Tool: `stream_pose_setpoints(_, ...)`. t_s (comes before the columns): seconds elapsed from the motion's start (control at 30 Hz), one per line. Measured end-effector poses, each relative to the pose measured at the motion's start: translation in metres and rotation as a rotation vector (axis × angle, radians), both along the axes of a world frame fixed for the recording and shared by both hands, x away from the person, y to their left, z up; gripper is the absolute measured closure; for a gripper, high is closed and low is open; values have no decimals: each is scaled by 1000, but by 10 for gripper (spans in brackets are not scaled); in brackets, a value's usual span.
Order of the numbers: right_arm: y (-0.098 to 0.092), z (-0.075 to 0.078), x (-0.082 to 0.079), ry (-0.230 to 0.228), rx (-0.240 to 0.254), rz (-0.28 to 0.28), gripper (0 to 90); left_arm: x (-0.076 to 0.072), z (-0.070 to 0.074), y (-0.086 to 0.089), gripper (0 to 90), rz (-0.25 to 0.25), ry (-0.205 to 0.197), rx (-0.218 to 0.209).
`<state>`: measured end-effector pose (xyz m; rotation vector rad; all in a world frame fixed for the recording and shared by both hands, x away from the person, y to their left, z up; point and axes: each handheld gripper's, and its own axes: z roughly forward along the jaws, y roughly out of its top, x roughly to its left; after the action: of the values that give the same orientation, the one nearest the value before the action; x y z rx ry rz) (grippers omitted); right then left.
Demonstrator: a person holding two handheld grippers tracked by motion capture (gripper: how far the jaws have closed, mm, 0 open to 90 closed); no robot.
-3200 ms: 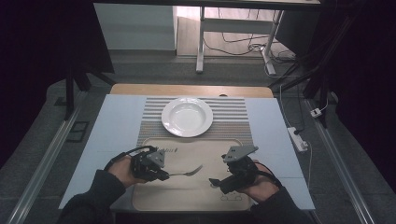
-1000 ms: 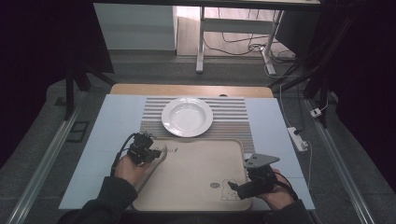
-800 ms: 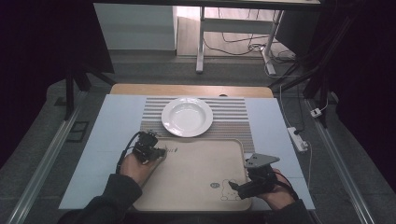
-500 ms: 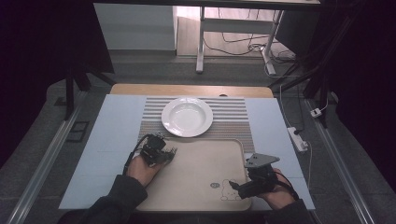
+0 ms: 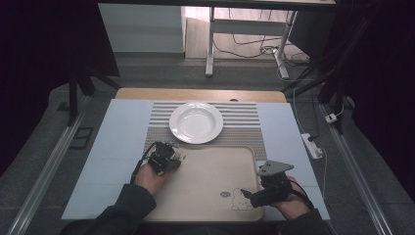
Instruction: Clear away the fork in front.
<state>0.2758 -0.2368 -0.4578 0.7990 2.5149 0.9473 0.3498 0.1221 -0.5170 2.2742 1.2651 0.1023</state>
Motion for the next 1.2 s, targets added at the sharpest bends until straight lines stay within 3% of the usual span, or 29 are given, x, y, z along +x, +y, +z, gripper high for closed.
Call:
stream_pose_setpoints(0.2, 0, 0, 0, 4, 20, -9, 16, 3, 0, 15, 894, 42, 10, 4)
stream_pose_setpoints(0.7, 1, -3, -1, 10, 5, -3, 16, 9, -1, 41, 894, 108, 38, -15)
stream_pose_setpoints(1.03, 2, -3, -1, 10, 3, -3, 16, 9, -2, 47, 893, 115, 48, -34)
stream_pose_setpoints(1.2, 2, -3, -1, 11, 2, -3, 15, 6, 3, 46, 841, 88, 16, -54)
